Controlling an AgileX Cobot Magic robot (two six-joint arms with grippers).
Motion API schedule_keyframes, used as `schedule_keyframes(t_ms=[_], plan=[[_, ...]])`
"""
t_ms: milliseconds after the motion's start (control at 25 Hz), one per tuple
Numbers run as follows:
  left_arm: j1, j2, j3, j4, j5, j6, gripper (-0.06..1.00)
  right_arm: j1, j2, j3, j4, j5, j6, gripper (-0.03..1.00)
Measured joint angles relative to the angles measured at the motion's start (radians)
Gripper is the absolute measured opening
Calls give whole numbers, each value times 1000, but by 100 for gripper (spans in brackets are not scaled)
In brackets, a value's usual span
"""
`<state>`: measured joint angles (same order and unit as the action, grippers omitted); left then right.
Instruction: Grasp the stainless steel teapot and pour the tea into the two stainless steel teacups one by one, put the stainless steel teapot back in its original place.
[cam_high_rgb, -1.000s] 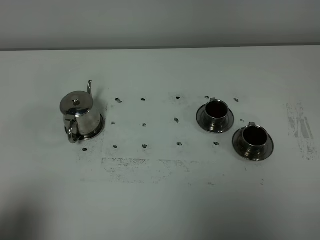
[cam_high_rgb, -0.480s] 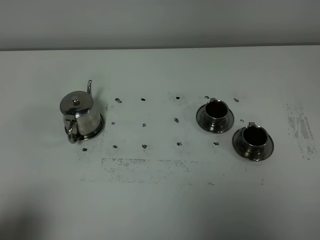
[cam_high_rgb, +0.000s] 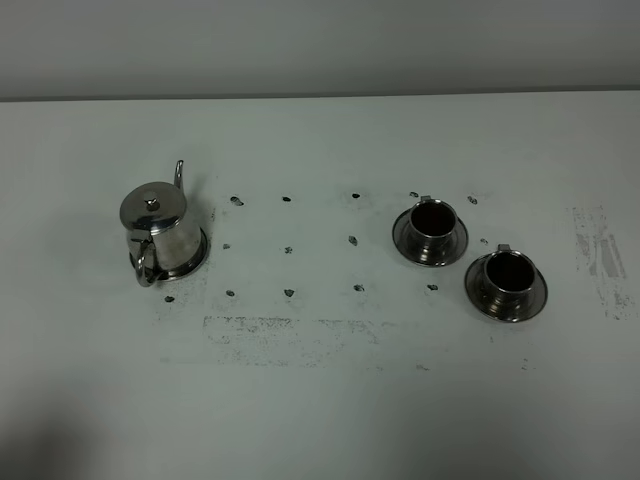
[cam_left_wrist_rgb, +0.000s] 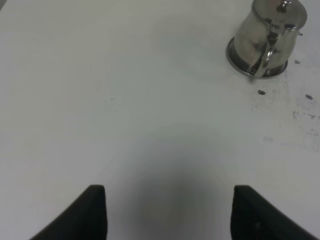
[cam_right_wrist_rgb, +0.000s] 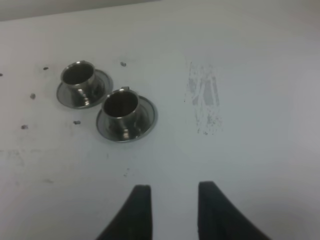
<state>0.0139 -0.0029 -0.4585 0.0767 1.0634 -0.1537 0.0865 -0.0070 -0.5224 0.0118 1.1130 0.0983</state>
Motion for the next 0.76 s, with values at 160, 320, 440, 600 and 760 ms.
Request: schedule_keyframes(t_ms=[160,320,440,600,760], plan=[[0,0,0,0,0,1,53,0,0,0,0,0,0,22],[0,0,0,0,0,1,53,0,0,0,0,0,0,22],[0,0,0,0,0,1,53,0,0,0,0,0,1,22],[0,0,0,0,0,1,53,0,0,0,0,0,1,22],[0,0,0,0,0,1,53,0,0,0,0,0,1,22]])
